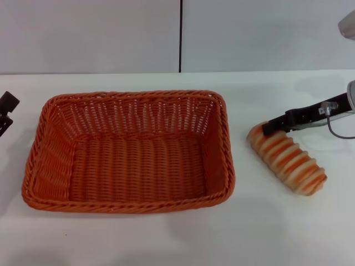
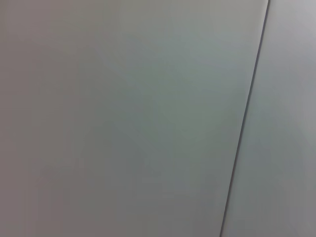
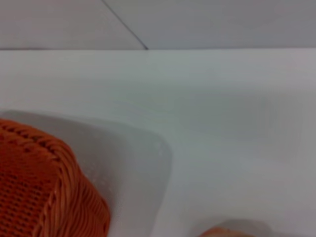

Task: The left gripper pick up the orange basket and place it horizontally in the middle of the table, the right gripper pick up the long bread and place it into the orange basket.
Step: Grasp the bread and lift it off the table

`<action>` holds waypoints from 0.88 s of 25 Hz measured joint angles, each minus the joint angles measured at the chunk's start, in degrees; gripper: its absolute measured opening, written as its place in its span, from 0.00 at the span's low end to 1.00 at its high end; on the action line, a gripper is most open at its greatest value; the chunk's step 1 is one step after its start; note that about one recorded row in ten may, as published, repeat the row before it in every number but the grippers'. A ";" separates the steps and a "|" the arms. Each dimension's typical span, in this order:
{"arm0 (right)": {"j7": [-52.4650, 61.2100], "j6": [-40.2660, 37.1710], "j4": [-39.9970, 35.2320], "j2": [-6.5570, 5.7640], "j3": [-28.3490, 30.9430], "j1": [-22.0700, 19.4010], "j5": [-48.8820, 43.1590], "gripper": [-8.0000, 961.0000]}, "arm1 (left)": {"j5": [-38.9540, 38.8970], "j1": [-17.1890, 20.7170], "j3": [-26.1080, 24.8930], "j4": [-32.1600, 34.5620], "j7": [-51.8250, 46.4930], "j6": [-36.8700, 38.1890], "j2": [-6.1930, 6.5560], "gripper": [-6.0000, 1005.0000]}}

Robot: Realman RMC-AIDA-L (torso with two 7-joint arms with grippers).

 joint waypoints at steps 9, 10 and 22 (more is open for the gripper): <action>-1.20 0.93 -0.83 0.07 0.34 -0.28 0.79 0.45 | 0.00 -0.21 -0.52 -0.41 -0.20 -0.03 0.00 0.73; -1.36 0.94 -0.97 0.08 0.36 -0.37 0.86 0.44 | 0.00 -0.21 -0.60 -0.42 -0.35 -0.03 0.00 0.73; -0.67 -9.80 -18.75 0.41 0.48 -5.47 5.57 0.31 | 0.08 -0.22 -1.02 -0.24 -2.07 -0.13 0.00 0.73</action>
